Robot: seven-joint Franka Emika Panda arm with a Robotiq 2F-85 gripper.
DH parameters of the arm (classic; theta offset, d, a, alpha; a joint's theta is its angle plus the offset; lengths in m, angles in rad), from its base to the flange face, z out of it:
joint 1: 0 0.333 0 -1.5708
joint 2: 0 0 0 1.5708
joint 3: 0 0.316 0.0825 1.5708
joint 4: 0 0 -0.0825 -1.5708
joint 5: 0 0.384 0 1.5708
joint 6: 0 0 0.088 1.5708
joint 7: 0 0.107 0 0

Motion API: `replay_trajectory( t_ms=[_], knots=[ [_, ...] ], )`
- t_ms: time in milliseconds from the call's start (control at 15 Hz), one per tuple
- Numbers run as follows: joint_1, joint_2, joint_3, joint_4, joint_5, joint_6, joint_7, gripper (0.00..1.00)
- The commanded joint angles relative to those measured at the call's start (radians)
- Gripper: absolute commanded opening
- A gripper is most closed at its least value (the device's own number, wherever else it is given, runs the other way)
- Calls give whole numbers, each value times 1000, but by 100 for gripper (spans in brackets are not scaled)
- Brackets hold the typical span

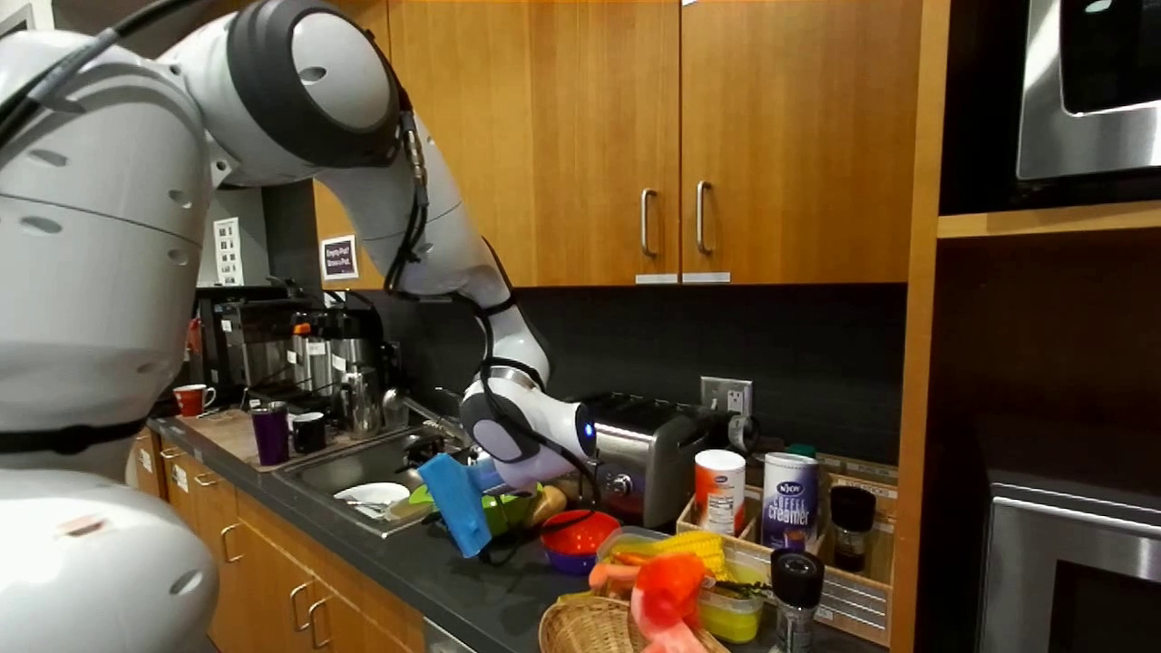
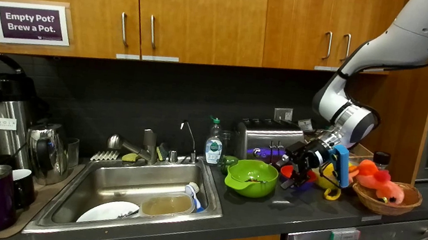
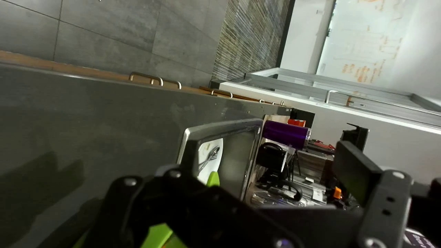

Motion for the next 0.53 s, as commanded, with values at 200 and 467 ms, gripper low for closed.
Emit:
replay_trajectory(
  t_ms=[200,467],
  knots=[
    [-29,100,7,79,25,-59,11,100],
    [-34,143,11,117,26,-89,14,100]
  ],
)
